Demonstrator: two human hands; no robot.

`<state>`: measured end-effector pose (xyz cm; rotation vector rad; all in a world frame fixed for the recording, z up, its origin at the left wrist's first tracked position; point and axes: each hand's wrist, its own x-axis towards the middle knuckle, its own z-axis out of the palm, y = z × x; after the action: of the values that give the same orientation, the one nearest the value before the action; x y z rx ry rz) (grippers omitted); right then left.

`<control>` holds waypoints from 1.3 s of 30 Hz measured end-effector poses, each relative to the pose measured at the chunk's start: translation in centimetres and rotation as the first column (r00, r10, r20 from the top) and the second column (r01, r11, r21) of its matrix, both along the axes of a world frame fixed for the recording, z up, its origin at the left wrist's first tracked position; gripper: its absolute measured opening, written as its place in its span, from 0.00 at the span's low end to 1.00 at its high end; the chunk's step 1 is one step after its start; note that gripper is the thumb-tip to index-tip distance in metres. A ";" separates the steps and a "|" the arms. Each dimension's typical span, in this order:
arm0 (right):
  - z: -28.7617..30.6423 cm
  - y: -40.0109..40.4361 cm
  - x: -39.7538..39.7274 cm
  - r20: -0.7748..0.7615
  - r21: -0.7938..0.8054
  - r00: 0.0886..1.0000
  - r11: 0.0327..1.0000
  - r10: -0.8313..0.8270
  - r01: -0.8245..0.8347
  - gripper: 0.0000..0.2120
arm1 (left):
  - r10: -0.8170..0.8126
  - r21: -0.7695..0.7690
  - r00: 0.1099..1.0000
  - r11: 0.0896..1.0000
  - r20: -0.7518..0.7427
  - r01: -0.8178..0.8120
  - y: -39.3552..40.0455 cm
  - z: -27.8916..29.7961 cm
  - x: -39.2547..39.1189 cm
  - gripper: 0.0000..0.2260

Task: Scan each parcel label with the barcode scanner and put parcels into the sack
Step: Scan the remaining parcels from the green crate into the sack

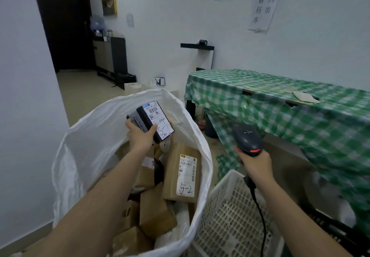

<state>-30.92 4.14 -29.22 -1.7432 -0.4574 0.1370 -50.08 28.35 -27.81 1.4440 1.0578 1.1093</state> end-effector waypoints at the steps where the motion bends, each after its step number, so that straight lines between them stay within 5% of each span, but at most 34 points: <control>1: -0.3 0.2 0.5 0.001 -0.010 1.000 1.000 -0.007 0.007 0.13 | -0.042 -0.006 0.996 0.999 -0.078 0.042 1.0 -0.6 1.3 0.32; 5: -1.1 0.4 2.5 -0.008 -0.019 1.000 1.000 0.010 -0.011 0.09 | -0.228 -0.026 0.880 0.971 -0.418 0.239 2.2 -1.2 4.4 0.22; 14: -1.8 -2.8 3.8 -0.027 -0.062 1.000 0.998 -0.002 0.001 0.10 | -0.328 0.211 0.912 0.900 -0.246 0.381 -3.4 2.0 5.0 0.12; 22: -1.6 -12.0 4.3 -0.080 -0.049 0.990 0.993 -0.115 0.112 0.08 | -0.575 0.343 0.791 0.714 -0.209 0.610 -17.7 4.8 7.4 0.09; 30: -6.5 -25.6 6.0 -0.090 -0.057 0.941 0.945 -0.328 0.324 0.18 | -0.764 0.159 0.545 0.524 -0.346 0.836 -30.6 -2.3 15.9 0.09; 35: -12.1 -32.7 8.4 -0.192 -0.154 0.877 0.896 -0.441 0.416 0.06 | -0.813 0.000 0.385 0.428 -0.437 0.904 -36.5 -10.5 21.5 0.09; 39: -17.4 -36.3 10.3 -0.291 -0.166 0.816 0.866 -0.500 0.472 0.07 | -0.811 -0.137 0.238 0.360 -0.534 0.923 -39.8 -17.6 25.5 0.13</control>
<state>-20.63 -32.14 -46.63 -1.8253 0.2509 0.0732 -24.58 -11.47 -45.38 2.1686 0.2326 -0.0810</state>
